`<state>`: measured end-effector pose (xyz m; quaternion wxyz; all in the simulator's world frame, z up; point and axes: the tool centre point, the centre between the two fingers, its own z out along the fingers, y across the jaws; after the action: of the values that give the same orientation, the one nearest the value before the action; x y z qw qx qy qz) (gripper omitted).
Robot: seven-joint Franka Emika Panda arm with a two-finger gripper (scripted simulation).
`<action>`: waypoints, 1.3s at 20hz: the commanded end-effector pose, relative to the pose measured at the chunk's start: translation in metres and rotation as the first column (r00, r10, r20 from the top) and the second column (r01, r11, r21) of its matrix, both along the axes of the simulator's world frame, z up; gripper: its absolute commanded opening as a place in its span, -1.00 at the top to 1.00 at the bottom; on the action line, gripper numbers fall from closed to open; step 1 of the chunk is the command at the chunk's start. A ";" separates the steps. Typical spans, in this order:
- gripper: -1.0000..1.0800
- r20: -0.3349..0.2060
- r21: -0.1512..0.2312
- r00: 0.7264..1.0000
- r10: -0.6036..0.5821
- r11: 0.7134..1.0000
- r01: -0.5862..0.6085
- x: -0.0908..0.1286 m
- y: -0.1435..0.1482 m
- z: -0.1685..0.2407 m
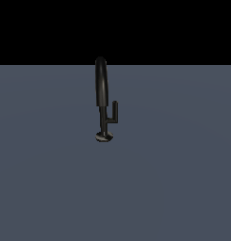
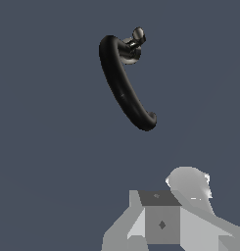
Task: Turn on the faucet by rotating a designated handle.
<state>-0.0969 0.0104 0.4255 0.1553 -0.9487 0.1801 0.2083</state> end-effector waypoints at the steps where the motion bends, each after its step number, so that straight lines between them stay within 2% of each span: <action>1: 1.00 -0.041 0.035 0.998 -0.038 0.999 0.039 0.014 -0.001 -0.009; 8: 1.00 -0.163 0.126 0.977 -0.137 0.979 0.158 0.050 -0.005 -0.038; 14: 1.00 -0.278 0.195 0.937 -0.211 0.943 0.270 0.079 -0.009 -0.068; 20: 1.00 -0.402 0.250 0.874 -0.273 0.885 0.392 0.106 -0.013 -0.103; 26: 1.00 -0.534 0.288 0.783 -0.318 0.802 0.523 0.131 -0.017 -0.144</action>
<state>0.0280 -0.0054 0.2925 0.3408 -0.7652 0.3635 0.4075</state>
